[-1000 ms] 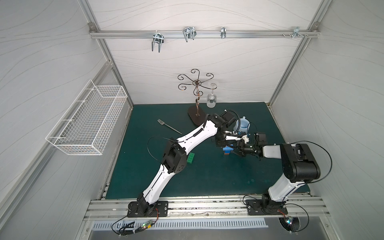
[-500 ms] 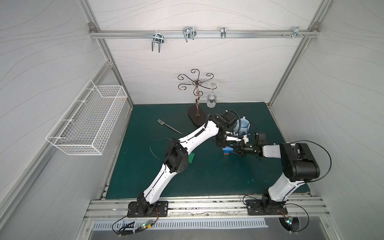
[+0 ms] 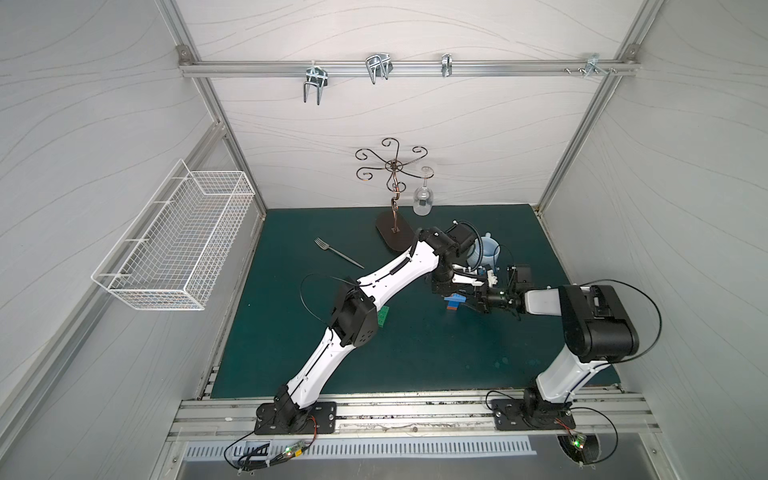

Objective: Assemble a spoon with lego
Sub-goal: Assemble the lego brick with the lego brick.

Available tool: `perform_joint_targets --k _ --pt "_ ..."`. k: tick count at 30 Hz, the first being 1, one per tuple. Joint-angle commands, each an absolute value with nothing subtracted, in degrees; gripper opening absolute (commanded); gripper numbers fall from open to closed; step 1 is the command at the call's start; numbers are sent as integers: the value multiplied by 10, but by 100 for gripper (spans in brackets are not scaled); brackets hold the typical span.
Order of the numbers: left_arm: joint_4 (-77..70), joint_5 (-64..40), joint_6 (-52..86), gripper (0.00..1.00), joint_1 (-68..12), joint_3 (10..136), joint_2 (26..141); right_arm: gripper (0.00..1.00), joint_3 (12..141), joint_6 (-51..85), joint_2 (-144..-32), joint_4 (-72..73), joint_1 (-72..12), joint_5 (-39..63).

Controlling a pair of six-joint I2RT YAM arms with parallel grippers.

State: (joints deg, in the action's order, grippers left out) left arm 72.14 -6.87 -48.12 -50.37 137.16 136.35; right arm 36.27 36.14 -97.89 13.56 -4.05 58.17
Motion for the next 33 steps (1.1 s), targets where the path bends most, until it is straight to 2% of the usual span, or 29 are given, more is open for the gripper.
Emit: perform_joint_targets --k 1,18,33 --pt "723 -68 -527 3 -505 1382 1370 61 366 349 -991 106 -43 560" --pt "704 -61 -572 0 -504 1353 1366 61 367 347 -994 102 -44 560" --pt "760 -93 -565 0 -491 1403 1393 61 369 345 -997 100 -44 560"
